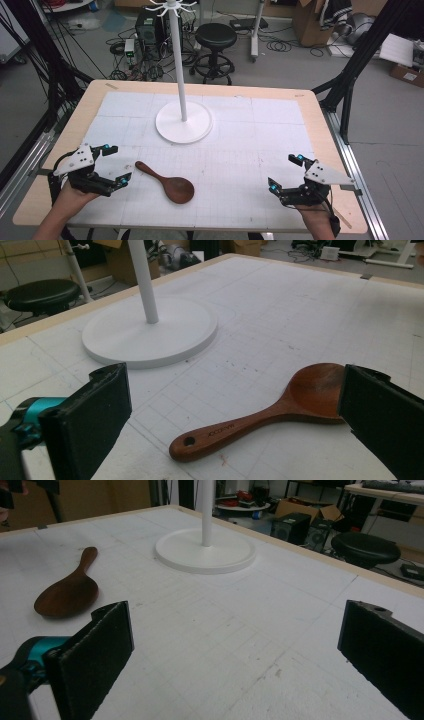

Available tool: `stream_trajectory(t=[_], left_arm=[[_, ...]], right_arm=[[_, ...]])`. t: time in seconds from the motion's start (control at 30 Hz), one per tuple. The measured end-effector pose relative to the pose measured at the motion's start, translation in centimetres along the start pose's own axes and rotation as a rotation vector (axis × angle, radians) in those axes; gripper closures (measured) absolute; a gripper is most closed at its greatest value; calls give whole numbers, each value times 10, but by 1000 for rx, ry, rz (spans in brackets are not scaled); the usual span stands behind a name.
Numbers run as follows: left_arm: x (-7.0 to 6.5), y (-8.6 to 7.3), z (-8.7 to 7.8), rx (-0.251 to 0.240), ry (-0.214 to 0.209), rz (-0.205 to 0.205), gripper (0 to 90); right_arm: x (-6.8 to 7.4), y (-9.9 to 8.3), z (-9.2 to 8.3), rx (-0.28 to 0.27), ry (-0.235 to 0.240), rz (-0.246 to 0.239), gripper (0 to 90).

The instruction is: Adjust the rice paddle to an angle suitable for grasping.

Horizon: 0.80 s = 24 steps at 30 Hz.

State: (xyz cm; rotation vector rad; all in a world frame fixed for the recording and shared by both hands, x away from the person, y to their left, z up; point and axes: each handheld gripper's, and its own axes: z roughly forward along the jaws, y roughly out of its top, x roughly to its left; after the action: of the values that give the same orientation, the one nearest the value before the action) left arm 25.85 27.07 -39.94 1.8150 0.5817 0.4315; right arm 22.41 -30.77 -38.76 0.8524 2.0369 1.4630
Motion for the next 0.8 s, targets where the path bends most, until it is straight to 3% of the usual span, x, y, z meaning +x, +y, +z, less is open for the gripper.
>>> stream_trajectory(t=[0.2,0.37,0.67,0.77,0.8], left_arm=[[0,4,1,-14,8,37,17],[2,4,3,-3,-2,29,17],[-1,9,7,30,-31,48,17],[-2,12,8,44,-46,63,17],[-3,14,10,54,-69,68,17]], right_arm=[[-3,-2,1,7,9,3,5],[-1,1,0,4,7,-8,5],[0,1,-1,7,8,-9,5],[0,2,0,7,8,-14,5],[0,2,0,6,10,-17,5]])
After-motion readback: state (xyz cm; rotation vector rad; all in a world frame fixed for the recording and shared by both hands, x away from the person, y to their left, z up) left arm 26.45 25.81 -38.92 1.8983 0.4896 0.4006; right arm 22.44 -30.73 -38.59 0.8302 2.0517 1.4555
